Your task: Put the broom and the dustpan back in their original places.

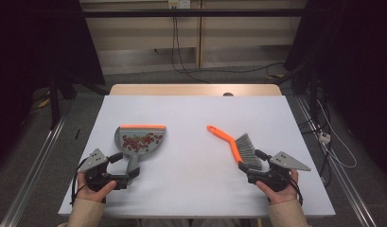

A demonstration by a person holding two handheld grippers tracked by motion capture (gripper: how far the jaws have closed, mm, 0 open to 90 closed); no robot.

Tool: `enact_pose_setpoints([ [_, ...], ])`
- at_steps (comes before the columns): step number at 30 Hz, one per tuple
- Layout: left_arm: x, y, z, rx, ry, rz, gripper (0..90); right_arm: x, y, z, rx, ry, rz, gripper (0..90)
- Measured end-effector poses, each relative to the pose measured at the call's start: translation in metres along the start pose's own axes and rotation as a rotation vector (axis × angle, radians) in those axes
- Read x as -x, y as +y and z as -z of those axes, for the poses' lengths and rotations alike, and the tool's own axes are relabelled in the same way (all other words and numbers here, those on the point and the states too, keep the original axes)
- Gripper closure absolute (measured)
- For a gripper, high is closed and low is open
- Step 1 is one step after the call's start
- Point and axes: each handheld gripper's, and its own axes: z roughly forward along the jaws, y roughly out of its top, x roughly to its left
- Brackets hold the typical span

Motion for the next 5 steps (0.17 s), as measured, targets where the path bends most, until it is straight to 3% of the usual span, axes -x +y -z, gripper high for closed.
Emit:
enact_pose_setpoints([
  [5,-0.0006,0.0005,-0.0008,0.015,-0.003,-0.007,5.9,-0.0007,0.0007,0.0009,-0.001,0.002,0.005,16.9],
])
